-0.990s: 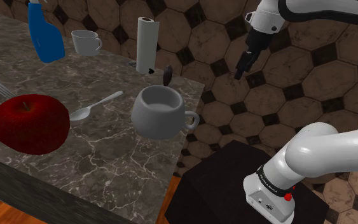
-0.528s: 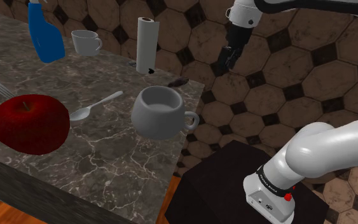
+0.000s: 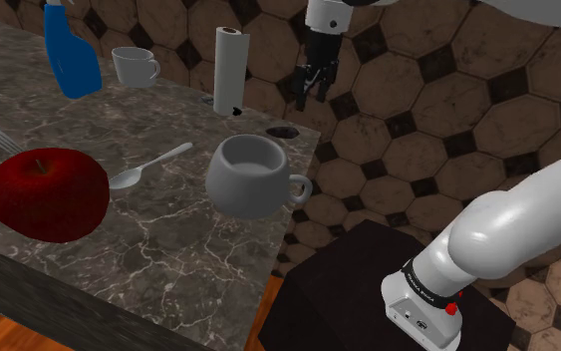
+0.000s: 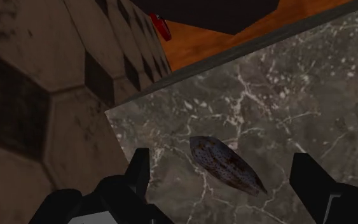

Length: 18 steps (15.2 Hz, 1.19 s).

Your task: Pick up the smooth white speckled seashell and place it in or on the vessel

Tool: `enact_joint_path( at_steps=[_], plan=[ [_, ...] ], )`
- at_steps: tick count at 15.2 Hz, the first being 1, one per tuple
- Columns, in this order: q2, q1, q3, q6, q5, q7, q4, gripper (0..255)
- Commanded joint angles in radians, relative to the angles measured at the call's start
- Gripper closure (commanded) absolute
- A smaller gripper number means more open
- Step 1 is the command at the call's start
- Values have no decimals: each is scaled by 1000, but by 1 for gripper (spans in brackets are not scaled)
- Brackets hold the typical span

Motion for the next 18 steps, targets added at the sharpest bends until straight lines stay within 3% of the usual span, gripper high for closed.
enact_joint_path(
  at_steps=[1, 8, 18],
  plan=[
    [80, 8, 23, -19, -3, 40, 85, 0],
    [394, 61, 80, -101, -51, 167, 431, 0],
    [368, 57, 77, 8, -43, 162, 296, 0]
  ],
)
